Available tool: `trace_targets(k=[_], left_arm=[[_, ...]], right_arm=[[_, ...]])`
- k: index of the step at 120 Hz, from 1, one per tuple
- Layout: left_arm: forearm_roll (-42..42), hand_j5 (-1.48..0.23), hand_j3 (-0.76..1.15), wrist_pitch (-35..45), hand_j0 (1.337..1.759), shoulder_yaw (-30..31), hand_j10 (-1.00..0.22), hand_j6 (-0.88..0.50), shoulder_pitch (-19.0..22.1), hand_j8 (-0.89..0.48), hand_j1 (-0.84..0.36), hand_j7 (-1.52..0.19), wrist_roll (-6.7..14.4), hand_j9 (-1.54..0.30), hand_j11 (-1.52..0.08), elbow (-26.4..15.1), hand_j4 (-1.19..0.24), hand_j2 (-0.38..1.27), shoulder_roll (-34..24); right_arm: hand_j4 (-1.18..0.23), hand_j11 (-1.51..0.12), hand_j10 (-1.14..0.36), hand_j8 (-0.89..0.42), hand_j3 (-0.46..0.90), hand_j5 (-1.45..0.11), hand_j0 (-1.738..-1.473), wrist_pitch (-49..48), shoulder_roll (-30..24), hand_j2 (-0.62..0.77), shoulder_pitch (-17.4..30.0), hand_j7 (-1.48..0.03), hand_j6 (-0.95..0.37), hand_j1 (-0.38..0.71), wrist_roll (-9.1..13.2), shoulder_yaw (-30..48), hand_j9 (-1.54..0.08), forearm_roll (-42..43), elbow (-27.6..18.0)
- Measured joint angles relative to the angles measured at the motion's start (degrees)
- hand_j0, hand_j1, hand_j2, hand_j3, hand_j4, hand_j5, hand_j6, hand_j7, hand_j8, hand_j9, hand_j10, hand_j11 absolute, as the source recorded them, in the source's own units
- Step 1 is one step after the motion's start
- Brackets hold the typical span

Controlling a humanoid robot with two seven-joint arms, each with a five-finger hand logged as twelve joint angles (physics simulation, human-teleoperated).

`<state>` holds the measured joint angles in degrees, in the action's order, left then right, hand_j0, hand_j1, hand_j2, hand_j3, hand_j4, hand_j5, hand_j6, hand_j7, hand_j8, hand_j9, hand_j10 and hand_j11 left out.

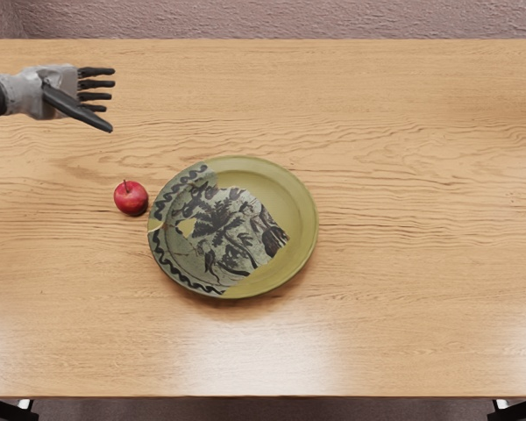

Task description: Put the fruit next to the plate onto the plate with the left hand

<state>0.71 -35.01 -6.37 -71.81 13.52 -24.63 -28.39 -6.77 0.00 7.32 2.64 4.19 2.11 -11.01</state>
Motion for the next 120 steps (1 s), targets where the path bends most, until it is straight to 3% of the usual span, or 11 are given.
trace_targets(k=[9, 13, 36, 41, 46, 50, 62, 75, 88, 107, 120], left_arm=[[0.14, 0.0, 0.0, 0.0, 1.658, 0.15, 0.0, 0.0, 0.05, 0.0, 0.35, 0.0, 0.06, 0.0, 0.0, -0.44, 0.0, 0.0, -0.06], [0.18, 0.0, 0.0, 0.0, 1.658, 0.2, 0.0, 0.0, -0.06, 0.0, 0.35, 0.0, 0.16, 0.0, 0.0, -2.45, 0.0, 0.0, -2.0], [1.81, 0.0, 0.0, 0.0, 1.658, 0.4, 0.0, 0.0, -0.18, 0.0, 0.35, 0.0, 3.77, 0.0, 0.0, -9.43, 0.0, 0.0, -7.96], [3.43, 0.0, 0.0, 0.0, 1.658, 0.34, 0.0, 0.0, -0.76, 0.0, 0.35, 0.0, 4.11, 0.0, 0.0, -14.82, 0.0, 0.0, -14.73], [5.91, 0.0, 0.0, -0.01, 1.658, 0.17, 0.0, 0.0, -1.89, 0.0, 0.35, 0.0, 4.36, 0.0, 0.0, -23.39, 0.0, 0.0, -21.7], [7.87, 0.0, 0.0, -0.01, 1.658, 0.05, 0.0, 0.0, -2.2, 0.0, 0.35, 0.0, 4.49, 0.0, 0.0, -29.27, 0.0, 0.0, -23.89], [14.31, 0.0, 0.0, -0.01, 1.658, -0.91, 0.0, 0.0, -2.28, 0.0, 0.35, 0.0, 4.7, 0.0, 0.0, -41.15, 0.0, 0.0, -24.78], [21.48, 0.0, 0.0, -0.01, 1.658, -1.89, 0.0, 0.0, -2.36, 0.0, 0.35, 0.0, 4.79, 0.0, 0.0, -48.38, 0.0, 0.0, -24.52], [26.94, 0.0, 0.0, 1.05, 1.658, -2.55, 0.0, 0.0, -2.43, 0.0, 0.35, 0.0, 4.77, 0.0, 0.0, -52.35, 0.0, 0.0, -24.48], [35.9, 0.0, 0.0, 8.97, 1.658, -2.91, 0.0, 0.0, -2.0, 0.0, 0.35, 0.0, 4.84, 0.0, 0.0, -54.55, 0.0, 0.0, -21.62], [42.17, 0.0, 0.0, 16.0, 1.658, -2.4, 0.0, 0.0, -0.91, 0.0, 0.35, 0.0, 6.73, 0.0, 0.0, -55.02, 0.0, 0.0, -19.39]], right_arm=[[-0.02, -0.02, -0.01, -0.01, 0.0, -0.02, -1.658, 0.0, 0.0, 0.0, 0.1, -0.02, -0.01, -0.33, 0.0, -0.06, -0.02, 0.18, 0.01], [-0.02, -0.02, -0.02, -0.02, 0.0, -0.02, -1.658, 0.0, 0.0, 0.0, 0.09, -0.02, -0.02, -0.33, 0.0, -0.06, -0.02, 0.21, 0.0], [-0.02, -0.02, -0.02, -0.02, 0.0, -0.02, -1.658, 0.0, 0.0, 0.0, 0.04, -0.02, -0.02, -0.33, 0.0, 0.01, -0.02, 0.26, 0.01], [-0.02, -0.02, -0.02, -0.02, 0.0, -0.02, -1.658, 0.0, 0.0, 0.0, 0.04, -0.02, -0.02, -0.33, 0.0, 0.02, -0.02, 0.26, 0.01], [-0.02, -0.02, -0.02, -0.02, 0.0, -0.02, -1.658, 0.0, 0.0, 0.0, 0.02, -0.02, -0.02, -0.33, 0.0, 0.03, -0.02, 0.25, 0.02], [-0.01, -0.02, -0.01, -0.01, 0.0, -0.02, -1.658, 0.0, 0.0, 0.0, 0.0, -0.02, -0.01, -0.33, 0.0, 0.03, -0.02, 0.25, 0.01], [-0.01, -0.02, -0.01, -0.01, 0.0, -0.02, -1.658, 0.0, 0.0, 0.0, 0.0, -0.02, -0.01, -0.33, 0.0, 0.03, -0.02, 0.26, 0.01], [-0.02, -0.02, -0.01, -0.01, 0.0, -0.02, -1.658, 0.0, 0.0, 0.0, 0.01, -0.02, -0.01, -0.33, 0.0, 0.03, -0.02, 0.26, 0.02], [-0.02, -0.02, -0.02, -0.02, 0.0, -0.02, -1.658, 0.0, 0.0, 0.0, 0.01, -0.02, -0.02, -0.33, 0.0, 0.03, -0.02, 0.26, 0.01], [-0.02, -0.02, -0.01, -0.01, 0.0, -0.02, -1.658, 0.0, 0.0, 0.0, 0.03, -0.02, -0.02, -0.33, 0.0, 0.03, -0.02, 0.26, 0.01], [-0.02, -0.02, -0.02, -0.02, 0.0, -0.02, -1.658, 0.0, 0.0, 0.0, 0.02, -0.02, -0.02, -0.33, 0.0, 0.03, -0.02, 0.26, 0.02]])
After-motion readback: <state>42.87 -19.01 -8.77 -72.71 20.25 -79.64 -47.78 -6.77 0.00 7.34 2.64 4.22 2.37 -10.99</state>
